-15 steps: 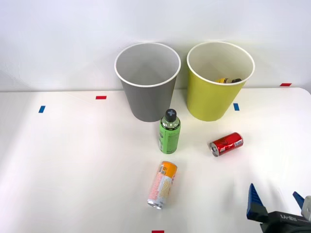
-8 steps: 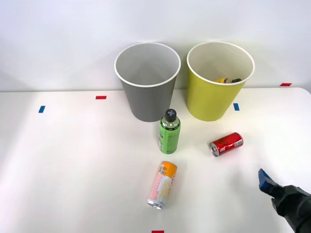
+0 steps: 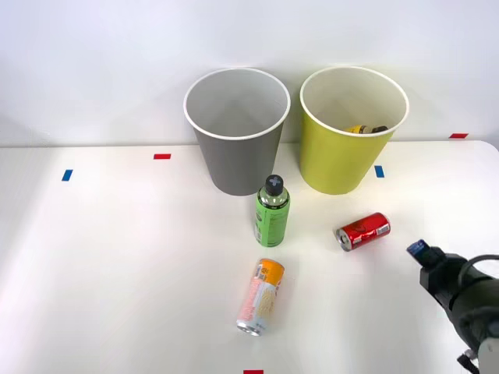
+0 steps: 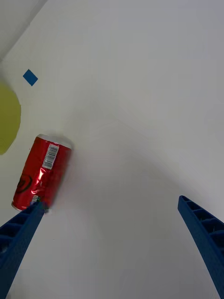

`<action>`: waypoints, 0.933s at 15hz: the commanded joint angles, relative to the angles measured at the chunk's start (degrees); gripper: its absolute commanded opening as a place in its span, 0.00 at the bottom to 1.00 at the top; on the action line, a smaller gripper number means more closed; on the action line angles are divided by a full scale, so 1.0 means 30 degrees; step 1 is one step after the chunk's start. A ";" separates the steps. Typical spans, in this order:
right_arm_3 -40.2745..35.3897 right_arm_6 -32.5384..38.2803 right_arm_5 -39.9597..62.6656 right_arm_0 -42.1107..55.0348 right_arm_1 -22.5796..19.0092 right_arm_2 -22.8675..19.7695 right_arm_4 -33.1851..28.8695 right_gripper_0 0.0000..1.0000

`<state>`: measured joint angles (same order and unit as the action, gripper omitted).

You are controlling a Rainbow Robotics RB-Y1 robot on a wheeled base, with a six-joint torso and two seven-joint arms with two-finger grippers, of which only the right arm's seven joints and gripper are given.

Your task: Put cans in the gray bin, plastic bottles in the light green bin

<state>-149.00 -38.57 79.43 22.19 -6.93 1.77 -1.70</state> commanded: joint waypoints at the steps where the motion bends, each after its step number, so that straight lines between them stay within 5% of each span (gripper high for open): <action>1: 0.1797 0.2456 0.0944 -0.2151 -0.1997 0.0816 0.0041 1.00; 4: 0.3907 0.3511 0.0973 -0.4407 -0.3666 0.1577 0.0363 1.00; 10: 0.6074 0.9195 0.3991 -0.8596 -0.5717 0.1489 0.5461 1.00; 14: 0.9180 0.9370 0.3991 -1.1438 -0.6303 0.1665 0.6779 1.00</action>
<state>-124.12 -10.39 91.40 -10.16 -25.45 6.61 17.70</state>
